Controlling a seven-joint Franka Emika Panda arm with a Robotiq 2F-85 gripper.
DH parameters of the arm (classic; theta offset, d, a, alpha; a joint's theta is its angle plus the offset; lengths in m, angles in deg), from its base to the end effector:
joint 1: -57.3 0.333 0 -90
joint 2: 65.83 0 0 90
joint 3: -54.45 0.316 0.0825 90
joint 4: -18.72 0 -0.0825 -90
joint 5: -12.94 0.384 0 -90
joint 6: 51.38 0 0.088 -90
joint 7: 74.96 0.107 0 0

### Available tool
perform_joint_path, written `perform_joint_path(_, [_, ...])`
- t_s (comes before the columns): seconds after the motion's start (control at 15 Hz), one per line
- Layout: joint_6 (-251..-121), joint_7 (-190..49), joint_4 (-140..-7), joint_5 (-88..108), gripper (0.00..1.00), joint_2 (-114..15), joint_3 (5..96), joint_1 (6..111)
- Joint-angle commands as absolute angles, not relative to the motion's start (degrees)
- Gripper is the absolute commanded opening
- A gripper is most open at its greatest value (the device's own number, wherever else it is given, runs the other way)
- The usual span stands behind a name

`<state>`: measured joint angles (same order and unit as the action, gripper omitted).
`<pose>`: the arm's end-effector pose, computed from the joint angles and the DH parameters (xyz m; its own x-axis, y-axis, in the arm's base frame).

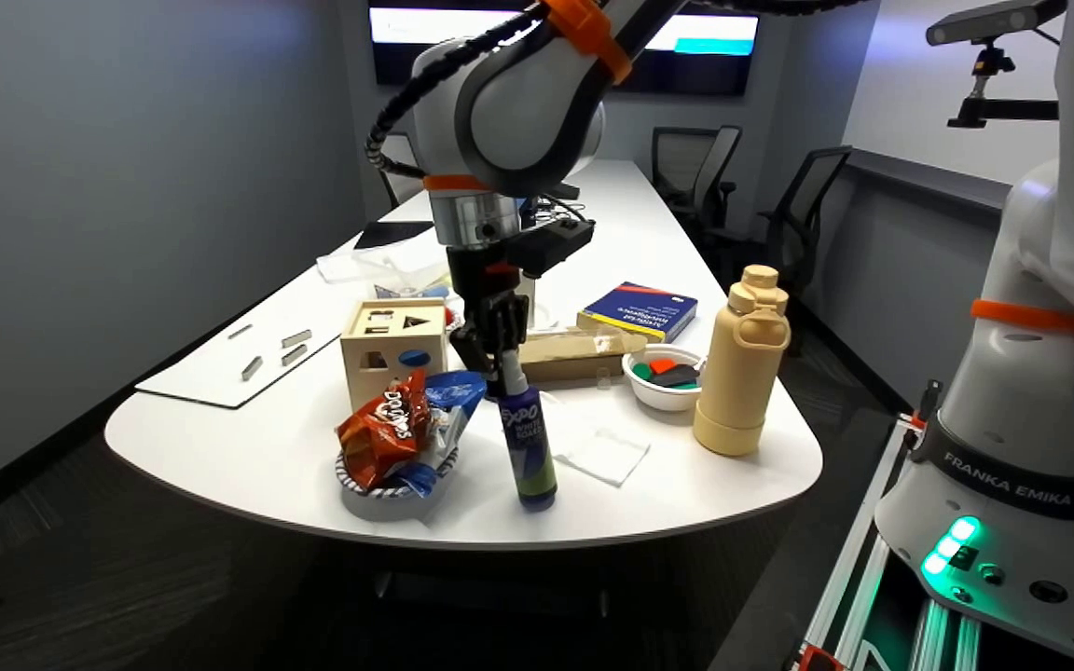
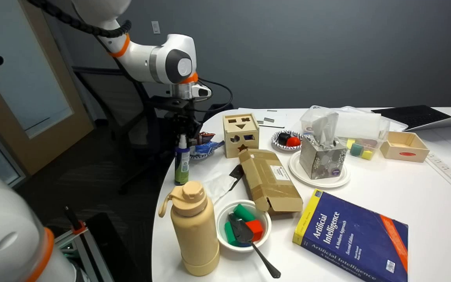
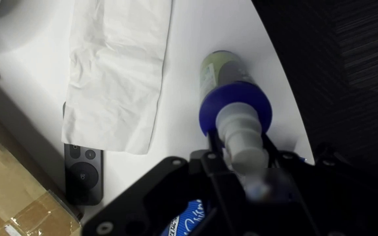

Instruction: Put the spray bottle on the left side of the tissue

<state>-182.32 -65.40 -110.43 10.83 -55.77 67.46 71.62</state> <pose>0.4637 0.2392 0.2767 0.9352 0.3256 -0.1393 0.3299 -0.9440 0.0081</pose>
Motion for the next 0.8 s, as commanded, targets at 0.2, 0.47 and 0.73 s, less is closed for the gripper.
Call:
perform_joint_path(0.2, [-177.94, -64.62, -110.4, 8.44, 0.07, -57.02, 66.8, 71.98])
perform_joint_path(0.47, [-176.02, -65.01, -110.59, 8.15, 0.07, -57.73, 66.89, 71.93])
perform_joint_path(0.73, [-174.88, -65.05, -110.45, 8.17, 0.56, -58.05, 66.9, 71.83])
